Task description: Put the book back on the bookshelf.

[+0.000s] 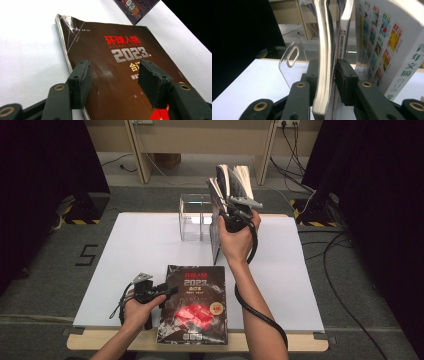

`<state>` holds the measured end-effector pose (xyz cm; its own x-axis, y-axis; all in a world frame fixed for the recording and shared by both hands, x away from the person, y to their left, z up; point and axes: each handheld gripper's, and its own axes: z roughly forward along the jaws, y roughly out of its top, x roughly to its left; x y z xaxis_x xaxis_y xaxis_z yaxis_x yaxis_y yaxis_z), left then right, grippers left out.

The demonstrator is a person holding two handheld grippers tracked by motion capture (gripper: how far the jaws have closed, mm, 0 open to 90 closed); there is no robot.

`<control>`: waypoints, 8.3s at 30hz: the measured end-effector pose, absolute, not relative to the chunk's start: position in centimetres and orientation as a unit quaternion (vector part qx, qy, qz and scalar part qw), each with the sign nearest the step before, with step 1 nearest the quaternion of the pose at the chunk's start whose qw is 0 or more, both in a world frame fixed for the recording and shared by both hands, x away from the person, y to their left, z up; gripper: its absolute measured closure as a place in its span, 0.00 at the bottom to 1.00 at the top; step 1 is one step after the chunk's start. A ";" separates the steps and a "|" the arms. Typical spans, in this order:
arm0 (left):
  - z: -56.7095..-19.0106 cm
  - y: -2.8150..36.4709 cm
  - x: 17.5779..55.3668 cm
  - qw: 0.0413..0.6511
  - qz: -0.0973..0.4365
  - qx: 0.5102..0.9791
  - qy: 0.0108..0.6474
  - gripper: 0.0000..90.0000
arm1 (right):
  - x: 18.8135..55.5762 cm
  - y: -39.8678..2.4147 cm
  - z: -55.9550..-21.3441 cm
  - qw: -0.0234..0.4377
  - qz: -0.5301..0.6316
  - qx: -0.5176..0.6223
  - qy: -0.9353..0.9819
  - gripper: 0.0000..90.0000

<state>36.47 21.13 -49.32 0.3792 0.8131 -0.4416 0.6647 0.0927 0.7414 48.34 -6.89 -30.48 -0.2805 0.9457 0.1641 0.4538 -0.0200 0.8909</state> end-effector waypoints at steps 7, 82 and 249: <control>-49.6 20.9 36.5 0.488 0.070 0.674 0.551 0.47 | 48.8 -6.9 -30.7 0.248 0.455 0.547 0.657 0.81; -49.9 21.0 36.4 0.487 0.065 0.676 0.550 0.47 | 52.4 -3.8 -30.8 0.300 0.435 0.568 0.631 0.88; -50.0 21.4 36.5 0.490 0.066 0.679 0.543 0.48 | 56.4 -4.6 -30.0 0.322 0.412 0.597 0.609 0.85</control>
